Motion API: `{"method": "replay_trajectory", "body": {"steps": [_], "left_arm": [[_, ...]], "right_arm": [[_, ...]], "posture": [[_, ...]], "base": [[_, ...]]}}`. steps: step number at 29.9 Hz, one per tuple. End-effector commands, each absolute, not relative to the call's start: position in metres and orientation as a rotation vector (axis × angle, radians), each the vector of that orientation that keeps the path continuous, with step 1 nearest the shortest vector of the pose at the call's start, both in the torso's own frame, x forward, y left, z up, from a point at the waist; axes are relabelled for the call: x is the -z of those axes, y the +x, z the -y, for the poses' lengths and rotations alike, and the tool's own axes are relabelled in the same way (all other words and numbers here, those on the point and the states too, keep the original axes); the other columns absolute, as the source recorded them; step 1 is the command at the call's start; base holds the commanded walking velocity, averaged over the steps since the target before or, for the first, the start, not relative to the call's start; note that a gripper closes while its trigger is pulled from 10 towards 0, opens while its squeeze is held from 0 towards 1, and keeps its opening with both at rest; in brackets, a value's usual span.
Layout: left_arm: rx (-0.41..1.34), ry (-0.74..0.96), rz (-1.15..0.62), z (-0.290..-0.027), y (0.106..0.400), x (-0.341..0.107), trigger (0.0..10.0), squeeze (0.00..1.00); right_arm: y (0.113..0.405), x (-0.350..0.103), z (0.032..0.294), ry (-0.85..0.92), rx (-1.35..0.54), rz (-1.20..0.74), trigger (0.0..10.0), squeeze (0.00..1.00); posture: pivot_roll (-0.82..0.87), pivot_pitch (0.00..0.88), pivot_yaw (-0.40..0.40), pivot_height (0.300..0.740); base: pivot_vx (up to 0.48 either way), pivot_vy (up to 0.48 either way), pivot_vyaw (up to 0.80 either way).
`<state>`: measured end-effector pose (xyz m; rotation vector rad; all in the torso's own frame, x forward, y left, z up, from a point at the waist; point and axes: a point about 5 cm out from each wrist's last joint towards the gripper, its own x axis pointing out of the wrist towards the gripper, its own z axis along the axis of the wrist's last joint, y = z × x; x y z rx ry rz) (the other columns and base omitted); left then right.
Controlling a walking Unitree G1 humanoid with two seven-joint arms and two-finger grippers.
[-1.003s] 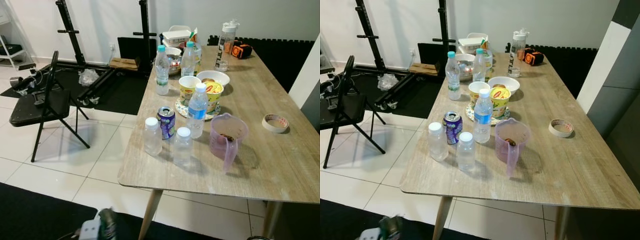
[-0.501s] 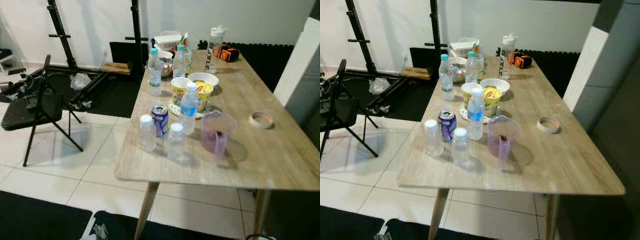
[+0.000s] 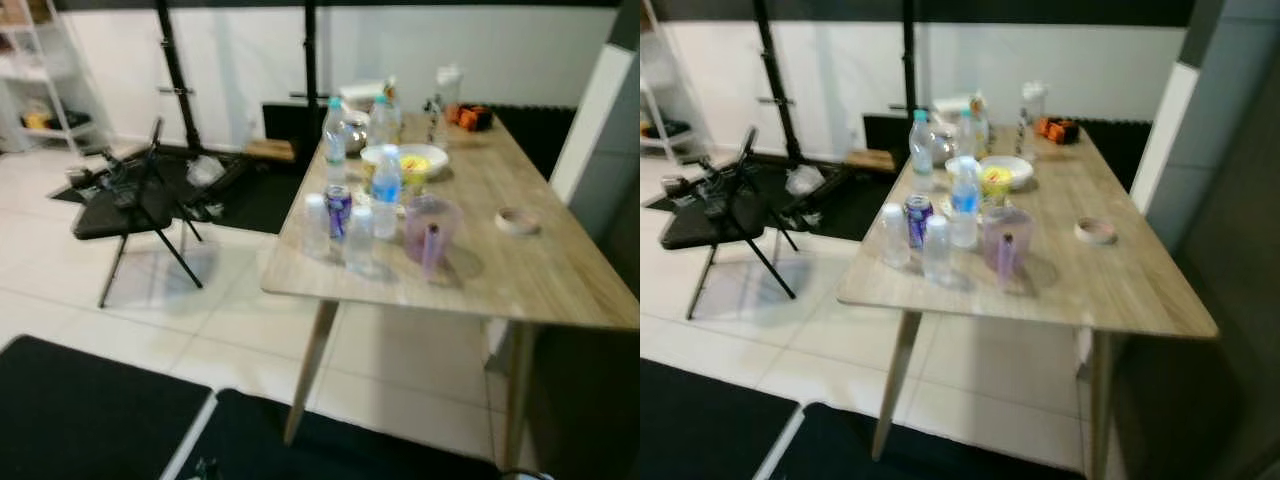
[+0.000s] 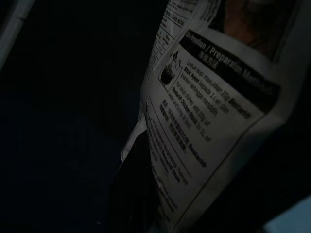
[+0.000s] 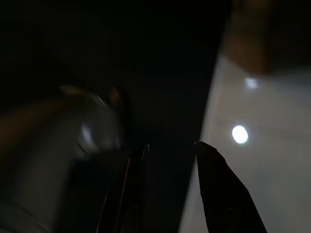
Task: Restocking fridge
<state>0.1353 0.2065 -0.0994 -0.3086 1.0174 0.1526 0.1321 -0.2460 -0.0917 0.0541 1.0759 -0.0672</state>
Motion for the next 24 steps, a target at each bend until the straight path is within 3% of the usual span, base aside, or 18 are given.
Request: {"method": "replay_trajectory", "body": {"steps": [1,7,24], "left_arm": [[-0.15,-0.302,-1.015,-0.207,0.136,0.099,10.0,0.0],[-0.138,-0.323,-1.005,-0.205,0.139,0.098,10.0,0.0],[-0.139,-0.321,-0.948,-0.206,0.146,0.095,10.0,0.0]], "right_arm": [[0.135,0.091,0.246,0.051,0.07,-1.066,10.0,0.0],[0.134,0.091,0.246,0.047,0.063,-1.086,10.0,0.0],[0.132,0.092,0.246,0.052,0.06,-1.101,10.0,0.0]], "posture": [[-0.08,0.025,-0.017,0.74],[-0.08,0.025,-0.017,0.74],[-0.09,0.029,-0.021,0.74]], "base": [[-0.39,0.0,0.0],[-0.358,0.0,-0.53],[0.0,0.0,-0.75]]}}
